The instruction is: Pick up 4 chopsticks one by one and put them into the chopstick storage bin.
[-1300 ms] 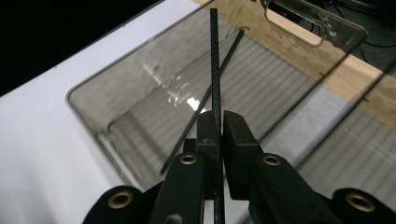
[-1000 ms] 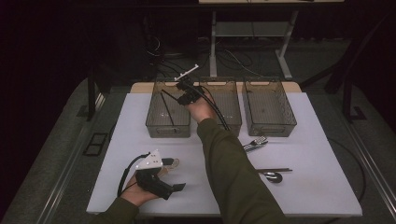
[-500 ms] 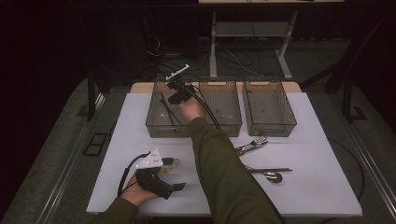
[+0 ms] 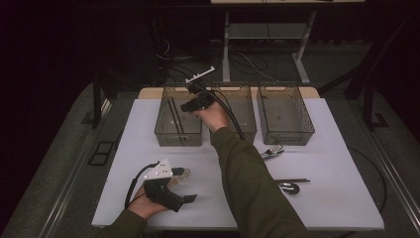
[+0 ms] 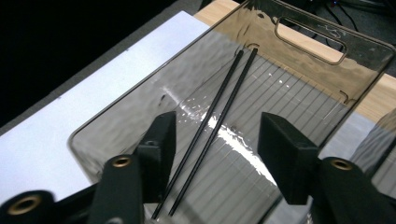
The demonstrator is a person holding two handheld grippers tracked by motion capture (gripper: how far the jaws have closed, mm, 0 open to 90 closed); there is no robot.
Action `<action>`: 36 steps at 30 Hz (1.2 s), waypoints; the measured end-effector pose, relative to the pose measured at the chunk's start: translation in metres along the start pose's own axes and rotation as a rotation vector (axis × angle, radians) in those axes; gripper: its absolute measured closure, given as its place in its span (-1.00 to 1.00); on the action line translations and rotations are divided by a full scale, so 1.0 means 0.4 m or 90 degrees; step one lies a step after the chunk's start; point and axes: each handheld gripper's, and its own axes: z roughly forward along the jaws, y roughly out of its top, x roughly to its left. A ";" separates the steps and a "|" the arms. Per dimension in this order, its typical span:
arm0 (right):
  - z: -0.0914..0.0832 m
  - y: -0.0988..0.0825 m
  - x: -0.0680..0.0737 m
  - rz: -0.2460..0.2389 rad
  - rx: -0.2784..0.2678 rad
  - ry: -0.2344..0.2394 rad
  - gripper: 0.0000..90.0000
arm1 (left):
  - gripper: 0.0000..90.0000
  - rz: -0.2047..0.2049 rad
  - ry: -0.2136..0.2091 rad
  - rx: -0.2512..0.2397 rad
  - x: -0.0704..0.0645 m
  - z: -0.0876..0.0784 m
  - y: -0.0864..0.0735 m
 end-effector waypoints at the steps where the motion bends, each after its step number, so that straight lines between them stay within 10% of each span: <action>1: -0.008 -0.005 -0.002 -0.004 -0.003 0.000 -0.03 | -1.00 0.001 0.000 0.000 0.000 0.000 0.000; 27: -0.240 -0.194 -0.077 -0.047 -0.044 0.046 -0.19 | -1.00 -0.007 0.000 -0.001 -0.002 -0.001 -0.001; 36: -0.290 -0.309 -0.075 -0.059 -0.026 0.084 0.38 | -1.00 -0.006 0.002 0.002 -0.001 0.000 -0.003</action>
